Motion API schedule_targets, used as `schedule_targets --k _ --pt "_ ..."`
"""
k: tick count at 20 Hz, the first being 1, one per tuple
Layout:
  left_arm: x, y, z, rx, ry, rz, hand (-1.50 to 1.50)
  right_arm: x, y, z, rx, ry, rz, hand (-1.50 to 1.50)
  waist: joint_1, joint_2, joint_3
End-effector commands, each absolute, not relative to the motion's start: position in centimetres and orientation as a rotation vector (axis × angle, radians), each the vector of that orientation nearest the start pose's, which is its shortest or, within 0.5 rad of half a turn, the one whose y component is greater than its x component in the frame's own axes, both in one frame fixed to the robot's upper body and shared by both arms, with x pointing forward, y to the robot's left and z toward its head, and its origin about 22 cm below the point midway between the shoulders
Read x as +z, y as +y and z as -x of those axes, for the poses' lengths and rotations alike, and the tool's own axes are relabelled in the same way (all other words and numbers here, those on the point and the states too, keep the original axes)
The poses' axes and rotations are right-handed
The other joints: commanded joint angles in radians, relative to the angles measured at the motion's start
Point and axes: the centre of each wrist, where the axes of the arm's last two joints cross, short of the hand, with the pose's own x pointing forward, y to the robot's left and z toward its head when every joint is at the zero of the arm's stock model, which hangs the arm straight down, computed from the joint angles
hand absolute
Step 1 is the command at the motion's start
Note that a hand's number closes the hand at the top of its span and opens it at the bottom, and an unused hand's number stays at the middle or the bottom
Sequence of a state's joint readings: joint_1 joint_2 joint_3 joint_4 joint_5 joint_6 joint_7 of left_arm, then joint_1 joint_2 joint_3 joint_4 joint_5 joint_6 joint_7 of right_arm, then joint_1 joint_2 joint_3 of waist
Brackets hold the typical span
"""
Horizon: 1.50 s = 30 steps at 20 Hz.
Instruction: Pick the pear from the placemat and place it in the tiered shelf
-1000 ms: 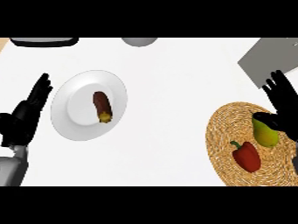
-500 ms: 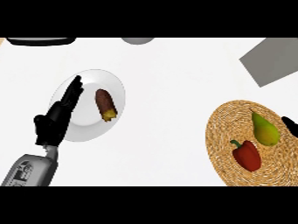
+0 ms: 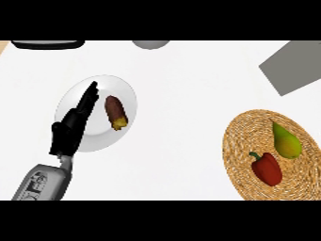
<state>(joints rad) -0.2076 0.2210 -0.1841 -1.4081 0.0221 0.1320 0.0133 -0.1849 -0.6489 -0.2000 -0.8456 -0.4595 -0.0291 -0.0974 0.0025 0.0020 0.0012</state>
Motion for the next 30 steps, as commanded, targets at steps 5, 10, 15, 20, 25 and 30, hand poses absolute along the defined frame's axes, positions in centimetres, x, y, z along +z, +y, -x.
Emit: schedule_targets --k 5,10,15,20,25,30 --pt "1.5 21.7 -28.5 -0.257 -1.572 -0.117 0.0 6.9 -47.7 -27.6 0.034 -1.183 0.402 -1.5 -0.002 -0.003 -0.002" --pt "1.5 22.4 -27.8 -0.258 -1.599 -0.117 0.0 12.0 -48.8 -28.9 0.249 -1.049 0.401 -1.5 0.008 -0.003 -0.002" --pt "0.7 22.2 -26.9 -0.277 -1.573 -0.095 0.0 13.9 -45.1 -30.8 0.529 -0.878 0.383 -1.5 0.012 -0.005 -0.003" --pt "1.6 22.5 -27.7 -0.269 -1.574 -0.12 0.0 18.0 -44.5 -32.5 0.609 -0.789 0.423 -1.5 0.009 -0.002 -0.002" --pt "-0.8 21.9 -29.3 -0.266 -1.576 -0.136 0.0 18.9 -41.3 -32.7 0.623 -0.799 0.424 -1.5 -0.005 -0.002 -0.002" --pt "1.5 21.0 -27.5 -0.255 -1.575 -0.109 0.0 14.8 -39.8 -32.4 0.595 -0.813 0.45 -1.5 0.001 -0.002 -0.001"
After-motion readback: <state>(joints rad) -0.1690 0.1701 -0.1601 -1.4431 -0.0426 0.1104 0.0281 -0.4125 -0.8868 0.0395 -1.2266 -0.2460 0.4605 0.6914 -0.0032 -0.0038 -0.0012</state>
